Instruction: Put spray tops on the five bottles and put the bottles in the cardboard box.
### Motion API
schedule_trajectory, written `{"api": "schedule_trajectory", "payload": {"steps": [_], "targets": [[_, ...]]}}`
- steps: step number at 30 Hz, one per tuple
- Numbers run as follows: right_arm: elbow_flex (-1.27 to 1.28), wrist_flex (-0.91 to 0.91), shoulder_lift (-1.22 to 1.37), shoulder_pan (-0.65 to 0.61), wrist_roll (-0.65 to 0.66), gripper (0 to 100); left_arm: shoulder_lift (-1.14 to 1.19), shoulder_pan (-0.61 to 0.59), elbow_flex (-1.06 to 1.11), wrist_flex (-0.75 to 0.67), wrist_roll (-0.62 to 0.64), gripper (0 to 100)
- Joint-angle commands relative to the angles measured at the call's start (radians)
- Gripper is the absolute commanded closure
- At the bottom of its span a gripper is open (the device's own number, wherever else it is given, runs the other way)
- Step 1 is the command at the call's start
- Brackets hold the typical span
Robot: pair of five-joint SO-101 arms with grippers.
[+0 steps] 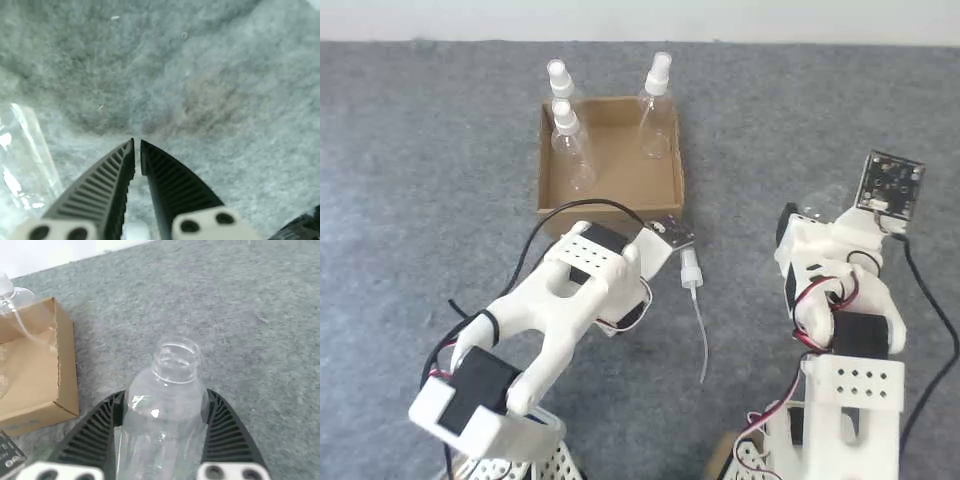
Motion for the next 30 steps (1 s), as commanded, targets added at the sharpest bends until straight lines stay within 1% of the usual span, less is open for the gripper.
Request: {"api": "schedule_trajectory", "payload": {"steps": [1, 7, 15, 19, 30], "targets": [[-0.009, -0.028, -0.028, -0.012, -0.003, 92.2, -0.002, 0.008, -0.044, -0.015, 0.026, 99], [-0.009, -0.028, -0.028, -0.016, -0.003, 92.2, -0.038, 0.014, -0.038, -0.015, 0.028, 99], [-0.008, -0.028, -0.028, -0.016, -0.003, 92.2, -0.327, 0.009, 0.081, -0.015, 0.028, 99], [-0.008, -0.028, -0.028, -0.016, -0.003, 92.2, -0.43, 0.008, 0.111, -0.015, 0.028, 99], [-0.008, -0.028, -0.028, -0.016, -0.003, 92.0, -0.549, 0.006, 0.119, 0.011, 0.023, 99]]}}
